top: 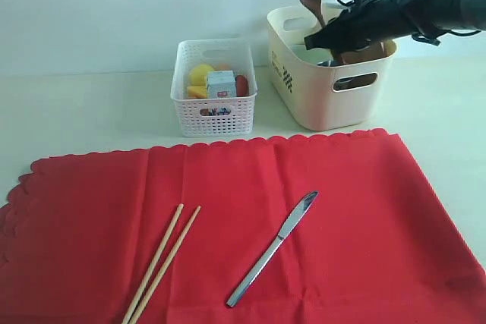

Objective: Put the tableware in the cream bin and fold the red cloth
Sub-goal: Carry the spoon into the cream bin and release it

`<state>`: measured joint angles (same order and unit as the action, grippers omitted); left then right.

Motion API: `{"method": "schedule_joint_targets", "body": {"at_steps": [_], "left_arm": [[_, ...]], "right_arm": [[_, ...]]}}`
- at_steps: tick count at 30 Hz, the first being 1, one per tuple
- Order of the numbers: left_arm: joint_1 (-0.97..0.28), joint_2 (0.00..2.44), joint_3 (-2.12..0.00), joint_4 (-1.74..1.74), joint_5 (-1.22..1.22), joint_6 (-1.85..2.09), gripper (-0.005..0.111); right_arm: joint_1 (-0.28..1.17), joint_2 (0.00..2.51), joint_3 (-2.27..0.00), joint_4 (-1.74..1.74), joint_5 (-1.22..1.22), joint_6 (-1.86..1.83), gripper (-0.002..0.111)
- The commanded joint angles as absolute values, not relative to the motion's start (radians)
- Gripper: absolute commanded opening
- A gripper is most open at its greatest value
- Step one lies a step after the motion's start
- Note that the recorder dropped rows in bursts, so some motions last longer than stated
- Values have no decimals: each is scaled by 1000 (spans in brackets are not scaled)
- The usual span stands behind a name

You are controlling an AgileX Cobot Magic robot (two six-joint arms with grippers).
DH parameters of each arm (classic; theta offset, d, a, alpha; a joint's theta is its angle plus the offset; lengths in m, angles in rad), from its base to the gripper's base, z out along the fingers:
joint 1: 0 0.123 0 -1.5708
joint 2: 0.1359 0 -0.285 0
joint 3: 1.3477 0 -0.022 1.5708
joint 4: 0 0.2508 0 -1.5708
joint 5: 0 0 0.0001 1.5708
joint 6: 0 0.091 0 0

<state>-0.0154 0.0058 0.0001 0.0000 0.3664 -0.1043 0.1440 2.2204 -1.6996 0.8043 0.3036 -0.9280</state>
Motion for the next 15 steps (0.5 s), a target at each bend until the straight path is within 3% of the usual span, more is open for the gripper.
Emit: {"method": "schedule_joint_targets", "body": {"at_steps": [1, 8, 15], "left_arm": [[-21, 0, 0, 0, 359, -108, 1], [-21, 0, 0, 0, 359, -108, 1], [-21, 0, 0, 0, 359, -108, 1]], "right_arm": [[141, 2249, -1741, 847, 393, -938, 0], [141, 2286, -1779, 861, 467, -897, 18], [141, 2280, -1784, 859, 475, -884, 65]]}}
